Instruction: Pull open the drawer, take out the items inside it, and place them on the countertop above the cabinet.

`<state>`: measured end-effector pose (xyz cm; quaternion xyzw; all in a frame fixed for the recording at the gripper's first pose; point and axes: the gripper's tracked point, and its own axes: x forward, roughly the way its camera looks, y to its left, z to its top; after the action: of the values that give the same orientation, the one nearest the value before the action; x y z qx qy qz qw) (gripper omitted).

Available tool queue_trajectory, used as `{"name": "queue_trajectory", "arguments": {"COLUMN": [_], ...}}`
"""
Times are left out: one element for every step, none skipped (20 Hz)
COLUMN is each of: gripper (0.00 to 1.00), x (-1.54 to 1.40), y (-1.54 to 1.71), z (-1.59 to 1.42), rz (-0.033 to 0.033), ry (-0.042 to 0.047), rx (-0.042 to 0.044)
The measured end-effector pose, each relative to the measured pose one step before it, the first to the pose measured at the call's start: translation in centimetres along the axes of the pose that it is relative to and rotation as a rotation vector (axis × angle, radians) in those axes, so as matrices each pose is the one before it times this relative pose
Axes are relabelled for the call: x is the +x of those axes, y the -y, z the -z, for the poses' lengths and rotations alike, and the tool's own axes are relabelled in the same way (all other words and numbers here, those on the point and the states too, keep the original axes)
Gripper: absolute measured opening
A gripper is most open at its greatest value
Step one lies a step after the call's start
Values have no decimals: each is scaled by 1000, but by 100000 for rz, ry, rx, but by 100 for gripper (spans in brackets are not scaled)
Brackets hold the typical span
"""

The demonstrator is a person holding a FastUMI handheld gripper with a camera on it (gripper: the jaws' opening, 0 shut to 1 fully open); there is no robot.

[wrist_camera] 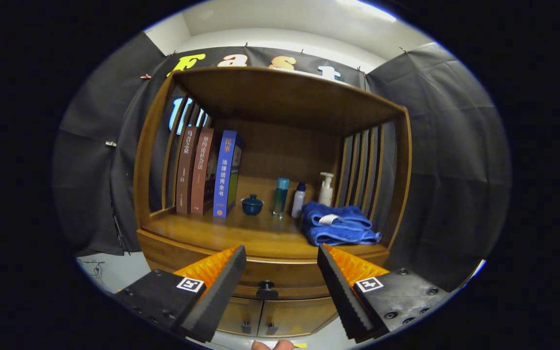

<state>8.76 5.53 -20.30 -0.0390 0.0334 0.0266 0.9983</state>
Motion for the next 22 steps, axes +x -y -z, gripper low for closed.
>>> {"name": "queue_trajectory", "arguments": {"gripper": [97, 96, 96, 96, 94, 92, 90, 90, 88, 86, 78, 71, 64, 57, 53, 49, 45, 42, 40, 34, 34, 34], "x": [559, 497, 792, 903, 587, 524, 923, 706, 225, 343, 471, 145, 513, 67, 341, -189, 303, -99, -88, -95, -269, -294], "y": [-3, -34, -86, -26, -204, -158, -247, -135, -213, -121, -145, 224, -102, -63, -25, 196, -35, 38, -69, 104, -120, -67], "z": [1346, 1674, 1719, 1684, 1645, 1607, 940, 617, 444, 410, 278, 312, -28, 63, -3, 181, 59, -196, 84, -32, 151, -104], "rz": [-383, -548, -755, -134, -833, -1182, -1302, -665, -296, -421, -607, 446, -1526, -328, 131, 700, 721, 163, 79, -226, -329, 93], "ry": [-203, -1445, -2090, -2984, -3088, -2742, -1655, -940, -700, -545, -357, -1139, 354, -1018, -577, -39, 408, 251, 337, 180, 86, 216], "rx": [145, 1359, 2125, 2466, 1275, -315, -977, -318, 500, 866, 1072, 307, 1665, 770, -323, -511, -426, 210, -44, 741, 923, 77]}}
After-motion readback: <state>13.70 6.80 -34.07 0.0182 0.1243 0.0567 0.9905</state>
